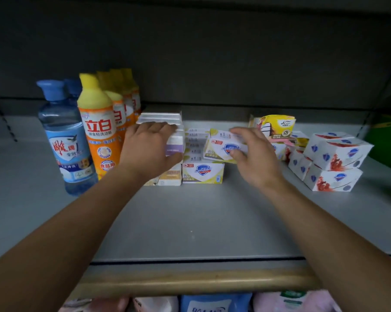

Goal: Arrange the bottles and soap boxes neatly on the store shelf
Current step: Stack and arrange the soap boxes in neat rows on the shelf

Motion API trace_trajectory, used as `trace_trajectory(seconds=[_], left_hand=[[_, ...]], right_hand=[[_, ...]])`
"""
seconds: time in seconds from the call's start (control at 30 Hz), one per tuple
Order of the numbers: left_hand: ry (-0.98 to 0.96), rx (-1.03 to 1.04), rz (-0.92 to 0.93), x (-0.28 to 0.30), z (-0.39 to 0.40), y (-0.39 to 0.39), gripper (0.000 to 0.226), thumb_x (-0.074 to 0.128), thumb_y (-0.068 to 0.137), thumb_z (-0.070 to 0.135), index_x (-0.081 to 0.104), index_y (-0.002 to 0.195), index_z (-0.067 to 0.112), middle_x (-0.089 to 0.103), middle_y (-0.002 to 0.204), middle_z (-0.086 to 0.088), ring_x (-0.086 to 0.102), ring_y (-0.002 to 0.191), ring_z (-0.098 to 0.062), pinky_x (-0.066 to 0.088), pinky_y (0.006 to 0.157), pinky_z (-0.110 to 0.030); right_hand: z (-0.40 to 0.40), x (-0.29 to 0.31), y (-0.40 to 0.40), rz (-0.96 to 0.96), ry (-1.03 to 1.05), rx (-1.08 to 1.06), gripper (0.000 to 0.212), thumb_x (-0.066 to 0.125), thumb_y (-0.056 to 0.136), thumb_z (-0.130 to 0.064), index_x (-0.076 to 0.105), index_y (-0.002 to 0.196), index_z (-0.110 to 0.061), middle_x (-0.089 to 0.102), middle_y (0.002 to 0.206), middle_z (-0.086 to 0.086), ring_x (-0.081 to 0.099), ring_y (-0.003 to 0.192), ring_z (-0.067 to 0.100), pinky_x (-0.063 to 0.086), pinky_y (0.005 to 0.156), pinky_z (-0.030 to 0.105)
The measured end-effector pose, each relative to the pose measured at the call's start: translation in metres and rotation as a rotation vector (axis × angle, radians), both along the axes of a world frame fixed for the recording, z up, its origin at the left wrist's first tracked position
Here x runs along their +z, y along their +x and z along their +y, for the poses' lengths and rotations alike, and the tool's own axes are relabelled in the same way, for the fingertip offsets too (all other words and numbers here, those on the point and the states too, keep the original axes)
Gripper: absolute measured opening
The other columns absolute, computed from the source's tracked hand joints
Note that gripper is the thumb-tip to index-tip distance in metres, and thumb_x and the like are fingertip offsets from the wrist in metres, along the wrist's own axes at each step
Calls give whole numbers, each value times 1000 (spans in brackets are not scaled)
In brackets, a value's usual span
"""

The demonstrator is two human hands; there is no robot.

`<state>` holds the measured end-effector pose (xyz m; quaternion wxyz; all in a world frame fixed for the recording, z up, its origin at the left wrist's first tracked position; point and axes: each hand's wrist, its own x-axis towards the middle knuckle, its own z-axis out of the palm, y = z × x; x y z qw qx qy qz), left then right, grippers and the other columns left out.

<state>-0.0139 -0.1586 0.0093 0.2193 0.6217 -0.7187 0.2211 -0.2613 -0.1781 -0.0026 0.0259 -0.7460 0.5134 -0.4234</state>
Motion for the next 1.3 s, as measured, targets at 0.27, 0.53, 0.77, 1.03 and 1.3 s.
trace_trajectory(seconds=[0.27,0.53,0.77,1.03,1.3], left_hand=[[-61,-22,88,-9,-7,4,73,49,74,69,50,136,31,55,138,2,46,127,-26,29,105,-45],[-67,-29,111,-9,-9,5,71,52,74,67,49,136,31,55,138,1,44,127,-27,28,105,-47],[-69,-27,94,-10,-7,3,72,49,75,68,48,136,30,54,138,1,43,128,-26,29,105,-47],[12,-6,79,-3,-3,0,72,55,80,67,42,141,31,49,144,1,38,135,-26,24,111,-48],[60,-63,161,26,15,-41,57,65,83,47,54,134,24,58,135,-3,53,120,-27,46,96,-40]], right_hand=[[-77,24,52,100,20,-9,46,64,91,-13,56,135,-23,51,133,2,52,120,21,37,100,26],[-108,9,68,235,67,-3,48,59,94,-15,50,141,-21,47,138,8,49,123,29,40,103,34],[-100,17,60,333,146,6,61,56,96,-27,31,152,-25,36,150,6,34,137,30,31,113,37],[-32,6,-3,185,169,-57,55,55,95,-30,40,146,-17,42,147,8,41,133,29,34,112,40],[40,-39,-89,398,457,-179,57,43,98,-50,40,146,-20,41,150,6,36,138,24,32,110,33]])
